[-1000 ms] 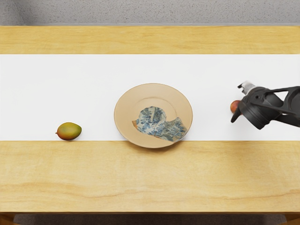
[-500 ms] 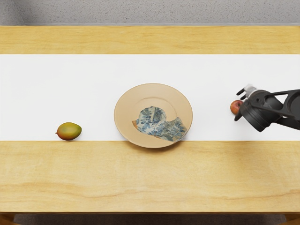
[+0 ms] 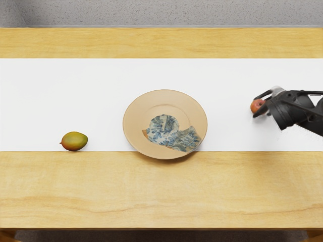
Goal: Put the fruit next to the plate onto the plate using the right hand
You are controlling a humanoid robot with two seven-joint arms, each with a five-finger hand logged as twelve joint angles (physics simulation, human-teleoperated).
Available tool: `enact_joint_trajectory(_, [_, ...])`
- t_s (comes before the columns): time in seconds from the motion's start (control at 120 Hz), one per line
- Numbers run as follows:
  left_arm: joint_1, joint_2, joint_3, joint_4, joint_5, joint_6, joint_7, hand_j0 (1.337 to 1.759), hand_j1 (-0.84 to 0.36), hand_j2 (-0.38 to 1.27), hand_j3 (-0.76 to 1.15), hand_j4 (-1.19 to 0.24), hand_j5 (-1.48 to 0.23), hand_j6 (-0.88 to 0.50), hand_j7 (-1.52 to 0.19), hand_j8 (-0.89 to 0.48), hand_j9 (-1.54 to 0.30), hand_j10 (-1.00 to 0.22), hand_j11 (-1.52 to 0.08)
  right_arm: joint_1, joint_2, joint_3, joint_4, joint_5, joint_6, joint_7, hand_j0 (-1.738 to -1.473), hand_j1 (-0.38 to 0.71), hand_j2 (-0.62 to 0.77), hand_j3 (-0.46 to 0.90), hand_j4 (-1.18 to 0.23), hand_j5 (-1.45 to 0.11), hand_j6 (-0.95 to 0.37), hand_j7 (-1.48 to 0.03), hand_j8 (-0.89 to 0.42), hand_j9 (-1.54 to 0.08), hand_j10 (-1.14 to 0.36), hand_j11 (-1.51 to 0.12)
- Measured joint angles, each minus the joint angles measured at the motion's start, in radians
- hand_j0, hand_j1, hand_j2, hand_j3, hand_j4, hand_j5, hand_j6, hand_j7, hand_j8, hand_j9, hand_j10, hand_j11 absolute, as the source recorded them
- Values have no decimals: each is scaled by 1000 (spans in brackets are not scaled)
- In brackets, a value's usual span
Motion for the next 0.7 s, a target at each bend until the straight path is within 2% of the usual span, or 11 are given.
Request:
enact_joint_trajectory(0.108, [0, 0, 0, 0, 0, 0, 0, 1658, 349, 0, 0, -1, 0, -1, 0, -1, 0, -1, 0, -52, -39, 152, -48, 3, 95, 2, -1650, 331, 206, 0, -529, -1099, -285, -1104, -273, -1205, -608, -1239])
enact_joint_trajectory(0.242, [0, 0, 0, 0, 0, 0, 0, 1658, 349, 1, 0, -1, 0, -1, 0, -1, 0, -1, 0, -200, -84, 537, -176, 14, 505, 3, -1650, 322, 200, 0, -515, -1137, -280, -1119, -288, -1194, -721, -1216])
enact_joint_trajectory(0.325, [0, 0, 0, 0, 0, 0, 0, 1658, 349, 1, 0, -1, 0, -1, 0, -1, 0, 0, 0, -252, -93, 685, -266, 79, 771, 3, -1650, 320, 186, 1, -521, -1150, -277, -1124, -289, -1191, -762, -1209])
enact_joint_trajectory(0.392, [0, 0, 0, 0, 0, 0, 0, 1658, 349, 1, 0, -1, 0, -1, 0, -1, 0, 0, 0, -271, -87, 742, -303, 126, 952, 3, -1650, 311, 186, 1, -523, -1160, -281, -1127, -297, -1192, -784, -1208])
enact_joint_trajectory(0.467, [0, 0, 0, 0, 0, 0, 0, 1658, 349, 1, 0, -1, 0, -1, 0, -1, 0, 0, 0, -278, -40, 775, -323, 152, 1059, 3, -1649, 302, 181, 0, -532, -1161, -296, -1129, -307, -1184, -807, -1196])
enact_joint_trajectory(0.7, [0, 0, 0, 0, 0, 0, 0, 1658, 349, 1, 0, -1, 0, -1, 0, -1, 0, 0, 0, -240, 181, 800, -341, 175, 1148, 3, -1649, 297, 166, 0, -520, -1178, -290, -1133, -309, -1179, -839, -1188])
